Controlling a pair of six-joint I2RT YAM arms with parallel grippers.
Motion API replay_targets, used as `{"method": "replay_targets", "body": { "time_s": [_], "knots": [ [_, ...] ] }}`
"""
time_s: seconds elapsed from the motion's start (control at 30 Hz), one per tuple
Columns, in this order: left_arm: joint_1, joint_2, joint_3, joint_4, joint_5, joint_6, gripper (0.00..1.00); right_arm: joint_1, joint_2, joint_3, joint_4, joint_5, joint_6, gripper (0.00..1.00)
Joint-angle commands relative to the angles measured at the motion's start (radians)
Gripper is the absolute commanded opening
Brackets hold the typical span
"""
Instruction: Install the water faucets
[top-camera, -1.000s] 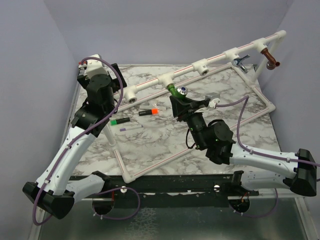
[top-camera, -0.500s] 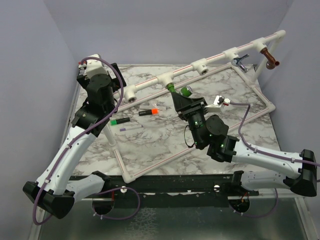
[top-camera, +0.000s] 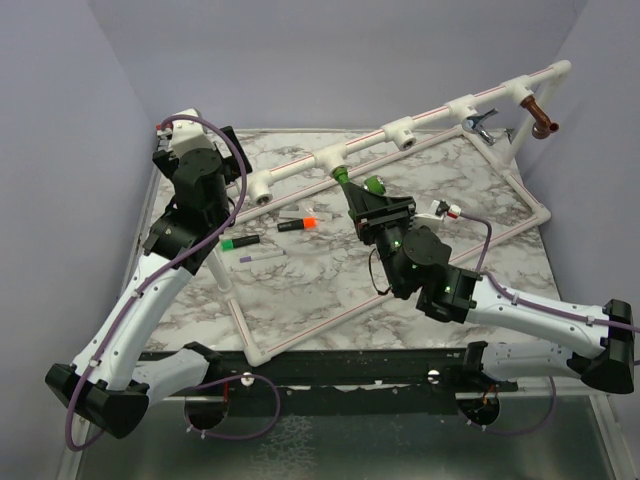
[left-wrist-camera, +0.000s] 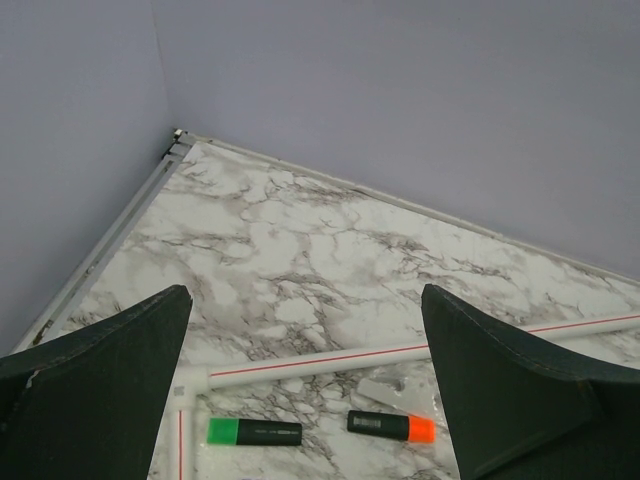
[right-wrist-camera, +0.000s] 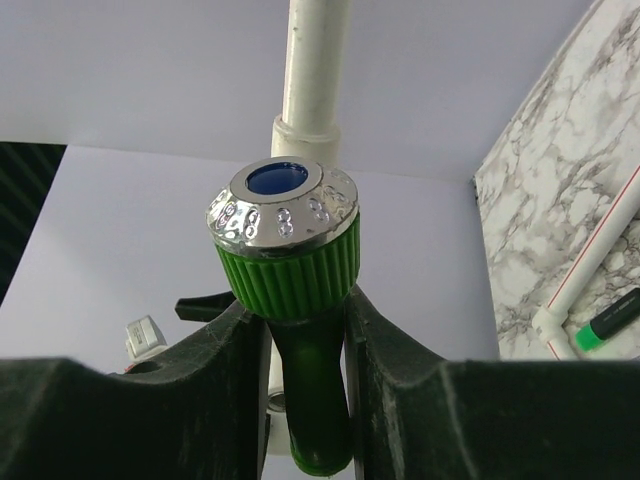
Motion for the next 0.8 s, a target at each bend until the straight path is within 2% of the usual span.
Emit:
{"method": "replay_targets", "body": {
  "time_s": [0.0, 0.23, 0.4, 0.6, 0.77],
  "knots": [
    [-0.066, 0.029, -0.109, -0.367, 0.187, 0.018, 0.99, 0.014, 0.041, -0.016, -0.045, -0.147, 0.136, 0.02],
    [-0.068, 0.029, -0.109, -0.366, 0.186, 0.018, 0.99, 0.014, 0.013, -0.053, 0.022, -0.129, 0.032, 0.30],
    [-0.068, 0.033, -0.107, -0.368, 0.184, 0.018, 0.99, 0.014, -0.006, -0.076, 0.080, -0.123, -0.035, 0.46],
    [-0.068, 0.037, -0.105, -0.366, 0.181, 0.018, 0.99, 0.014, -0.037, -0.099, 0.140, -0.129, -0.135, 0.61],
    [-0.068, 0.038, -0.105, -0.366, 0.179, 0.018, 0.99, 0.014, -0.072, -0.122, 0.145, -0.152, -0.197, 0.68]
  ]
}}
